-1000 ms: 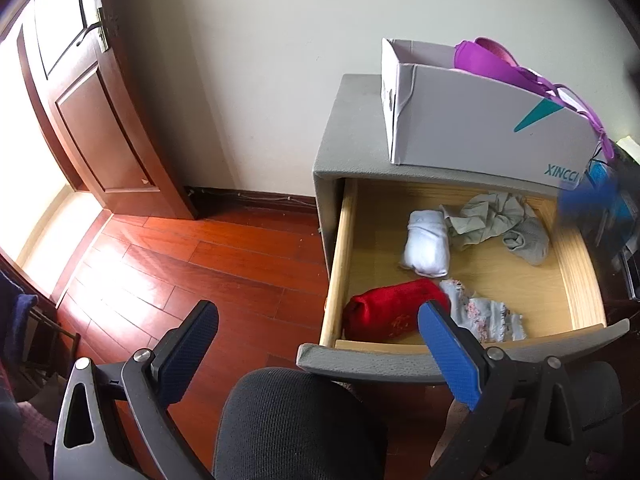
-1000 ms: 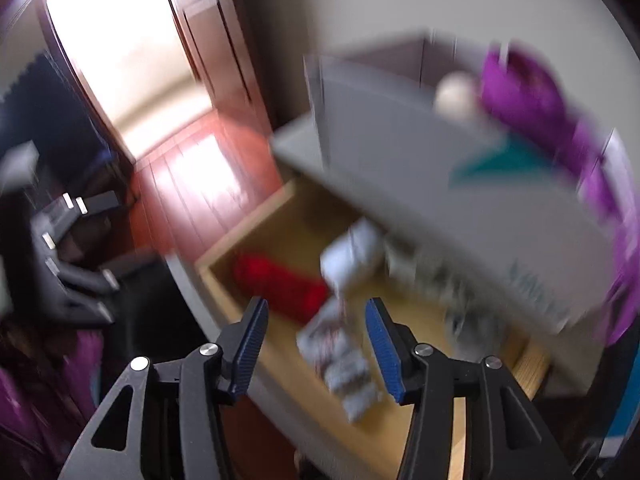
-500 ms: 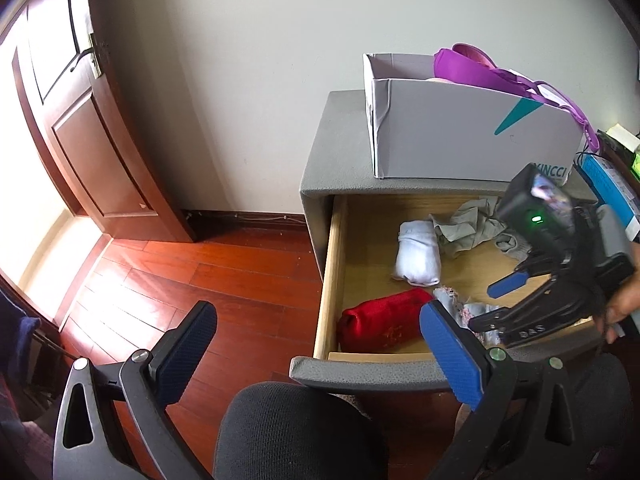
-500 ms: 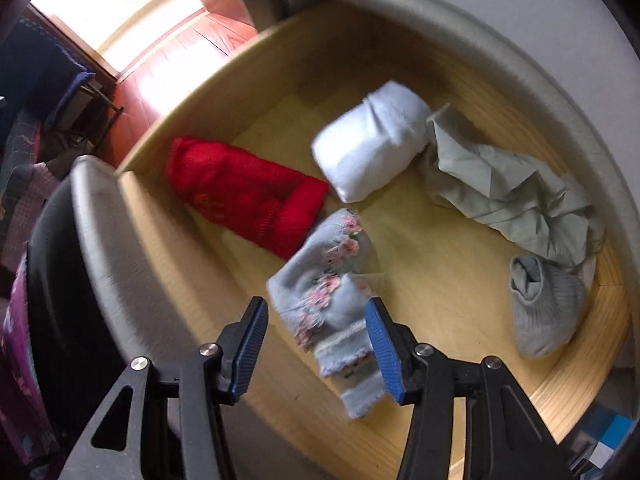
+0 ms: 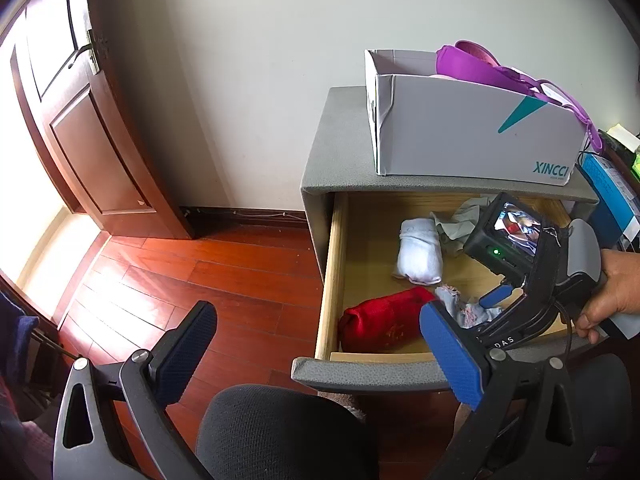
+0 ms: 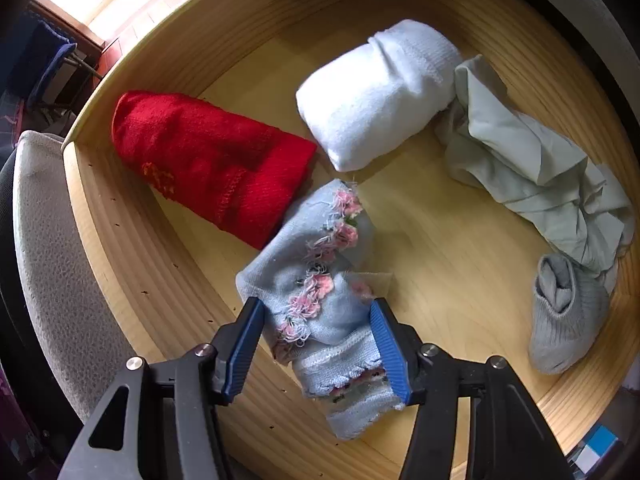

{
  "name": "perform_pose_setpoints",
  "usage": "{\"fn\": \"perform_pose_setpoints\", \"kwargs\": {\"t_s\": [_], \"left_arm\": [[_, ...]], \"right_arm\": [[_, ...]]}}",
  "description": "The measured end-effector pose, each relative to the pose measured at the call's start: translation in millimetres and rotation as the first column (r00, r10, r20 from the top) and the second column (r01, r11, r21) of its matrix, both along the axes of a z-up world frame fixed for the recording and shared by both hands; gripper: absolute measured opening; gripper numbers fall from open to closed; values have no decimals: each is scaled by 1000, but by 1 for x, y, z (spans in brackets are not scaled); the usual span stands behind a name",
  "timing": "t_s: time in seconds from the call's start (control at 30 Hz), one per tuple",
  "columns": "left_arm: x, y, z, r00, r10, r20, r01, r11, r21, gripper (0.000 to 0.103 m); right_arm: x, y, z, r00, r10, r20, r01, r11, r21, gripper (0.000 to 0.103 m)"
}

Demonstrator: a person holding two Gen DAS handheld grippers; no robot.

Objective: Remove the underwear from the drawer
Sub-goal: 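Reach the right gripper into the drawer and grasp the floral light blue underwear, then carry the floral underwear into the XINCCI box and open the right gripper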

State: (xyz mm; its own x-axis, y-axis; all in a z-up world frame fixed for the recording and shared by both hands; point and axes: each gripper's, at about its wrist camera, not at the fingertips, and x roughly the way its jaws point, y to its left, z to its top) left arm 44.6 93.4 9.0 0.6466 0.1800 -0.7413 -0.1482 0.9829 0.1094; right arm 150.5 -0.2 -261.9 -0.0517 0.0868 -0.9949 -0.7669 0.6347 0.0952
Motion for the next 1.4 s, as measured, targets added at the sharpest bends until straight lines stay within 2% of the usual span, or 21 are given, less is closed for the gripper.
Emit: {"fn": "perform_pose_setpoints", "kwargs": {"t_s": [0.03,0.07,0.1,0.13,0.2,0.33,0.5,0.63,0.77,0.87,0.97,1.03,1.1,1.27,1.33,1.4], "left_arm": [[0,0,0,1000,3,-1,-3,1000,1,101],[0,0,0,1000,5,-1,-5,1000,1,101],[0,1,0,1000,6,-1,-6,1000,2,101],[0,1,-1,1000,7,0,-7,1000,3,101],[0,0,-1,1000,9,2,-9,1000,9,101],[0,0,-2,1000,7,2,-7,1000,10,101],[-2,-1,-1,1000,4,11,-4,1000,13,101],[-3,0,-1,1000,5,5,-5,1000,1,101],[-5,-3,1,1000,0,11,0,1000,-3,101],[-8,-7,3,1000,-12,25,12,1000,8,101],[-11,-10,5,999,-25,38,25,999,21,101],[-12,-12,5,999,-33,43,32,999,24,101],[-11,-13,5,998,-39,39,38,999,21,101],[-7,-12,1,999,-41,22,40,999,11,101],[-6,-12,0,999,-40,15,40,999,11,101],[-6,-11,-1,999,-43,12,43,999,3,101]], "right_arm": [[1,-3,0,1000,-19,-11,19,1000,-1,56],[0,-5,-1,999,-31,-14,31,1000,-2,49],[-2,-9,0,999,-34,-18,34,999,11,33],[-4,-10,2,999,-36,3,36,999,10,21],[-11,-11,3,999,-31,43,31,1000,-2,14],[-25,-19,16,993,-42,114,40,999,28,13],[-54,-48,66,973,-157,170,121,971,205,13],[-81,-79,137,941,-266,208,168,904,394,13],[-82,-95,217,911,-333,242,161,829,535,13],[-66,-103,272,894,-374,245,153,771,619,13],[-39,-105,306,858,-430,282,160,745,648,13],[-11,-104,314,838,-468,280,187,729,659,13],[14,-102,317,834,-493,247,218,706,674,13],[64,-66,297,828,-528,192,290,695,658,13],[89,-55,283,821,-556,132,343,663,665,13],[109,-47,272,795,-602,79,408,626,665,13]]}}
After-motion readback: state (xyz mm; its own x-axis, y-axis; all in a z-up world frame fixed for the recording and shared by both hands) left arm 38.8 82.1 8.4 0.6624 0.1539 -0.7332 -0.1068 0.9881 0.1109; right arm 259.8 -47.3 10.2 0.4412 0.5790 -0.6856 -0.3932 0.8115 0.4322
